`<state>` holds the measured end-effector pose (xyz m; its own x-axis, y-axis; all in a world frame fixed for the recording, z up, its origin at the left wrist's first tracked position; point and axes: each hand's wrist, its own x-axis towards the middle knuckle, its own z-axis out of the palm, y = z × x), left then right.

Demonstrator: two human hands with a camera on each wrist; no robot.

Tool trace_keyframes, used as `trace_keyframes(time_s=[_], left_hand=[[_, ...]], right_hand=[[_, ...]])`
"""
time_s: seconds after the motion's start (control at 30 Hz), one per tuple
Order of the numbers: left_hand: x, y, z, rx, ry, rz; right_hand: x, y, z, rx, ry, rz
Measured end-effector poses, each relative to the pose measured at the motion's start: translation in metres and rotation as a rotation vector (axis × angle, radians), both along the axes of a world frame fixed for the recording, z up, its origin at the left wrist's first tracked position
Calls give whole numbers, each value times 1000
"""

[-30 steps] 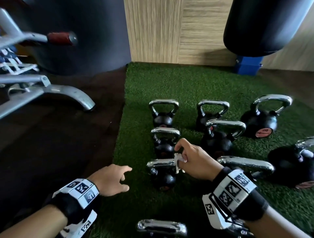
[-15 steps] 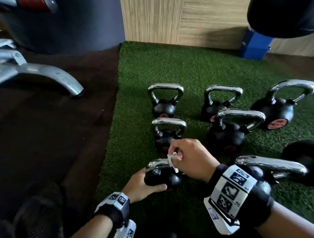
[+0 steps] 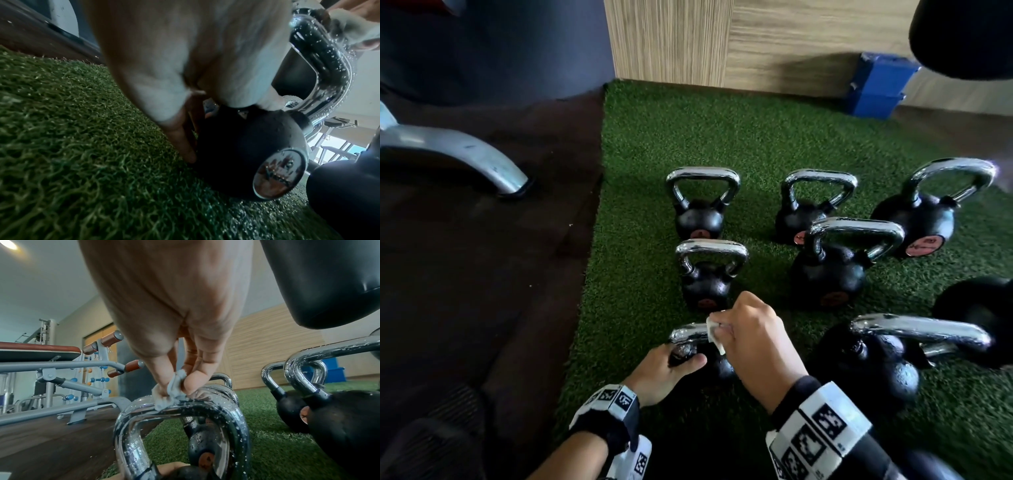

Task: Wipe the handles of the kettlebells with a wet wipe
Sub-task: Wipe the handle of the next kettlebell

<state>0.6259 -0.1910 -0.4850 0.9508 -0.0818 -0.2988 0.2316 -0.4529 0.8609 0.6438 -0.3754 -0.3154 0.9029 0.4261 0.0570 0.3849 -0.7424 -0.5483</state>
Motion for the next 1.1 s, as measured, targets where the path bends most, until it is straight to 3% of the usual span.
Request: trace_keyframes(time_s=[0.5,0.73,1.1], left_hand=[[0,2,-2,-30,-24,-19],[1,5,-7,-72,-68,-49],[1,8,2,-10,-36,-68]], right_hand=[[3,-26,-5,-18,-38,-197],[9,-38,-17,-102,27,-294],[30,-46,-35,-76,353,-286]])
